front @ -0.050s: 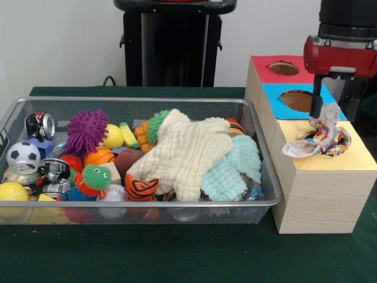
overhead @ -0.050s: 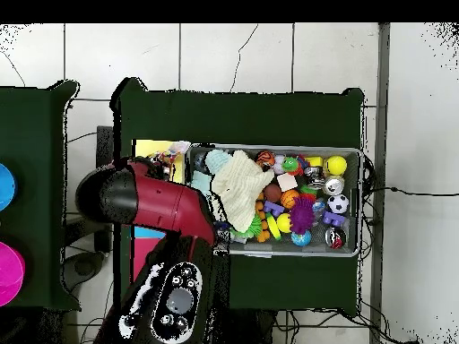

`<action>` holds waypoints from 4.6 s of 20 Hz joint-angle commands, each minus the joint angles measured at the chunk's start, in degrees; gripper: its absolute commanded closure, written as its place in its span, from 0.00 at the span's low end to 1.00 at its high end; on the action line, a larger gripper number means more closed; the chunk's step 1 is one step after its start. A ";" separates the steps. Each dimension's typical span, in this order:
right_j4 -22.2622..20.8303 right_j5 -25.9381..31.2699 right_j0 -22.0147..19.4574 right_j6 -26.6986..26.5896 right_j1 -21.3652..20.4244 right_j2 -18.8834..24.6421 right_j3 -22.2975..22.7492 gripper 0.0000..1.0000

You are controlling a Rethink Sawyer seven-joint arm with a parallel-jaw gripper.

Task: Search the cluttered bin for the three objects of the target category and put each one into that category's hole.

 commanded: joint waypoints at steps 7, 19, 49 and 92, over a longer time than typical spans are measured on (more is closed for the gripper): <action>-2.19 8.30 0.28 10.75 -1.94 -0.12 1.45 1.00; -2.88 5.11 -0.99 9.07 -0.97 0.40 1.58 1.00; -0.80 -12.45 -3.48 10.52 7.80 7.28 2.45 1.00; -1.12 -13.43 -5.15 10.00 16.83 12.80 4.96 1.00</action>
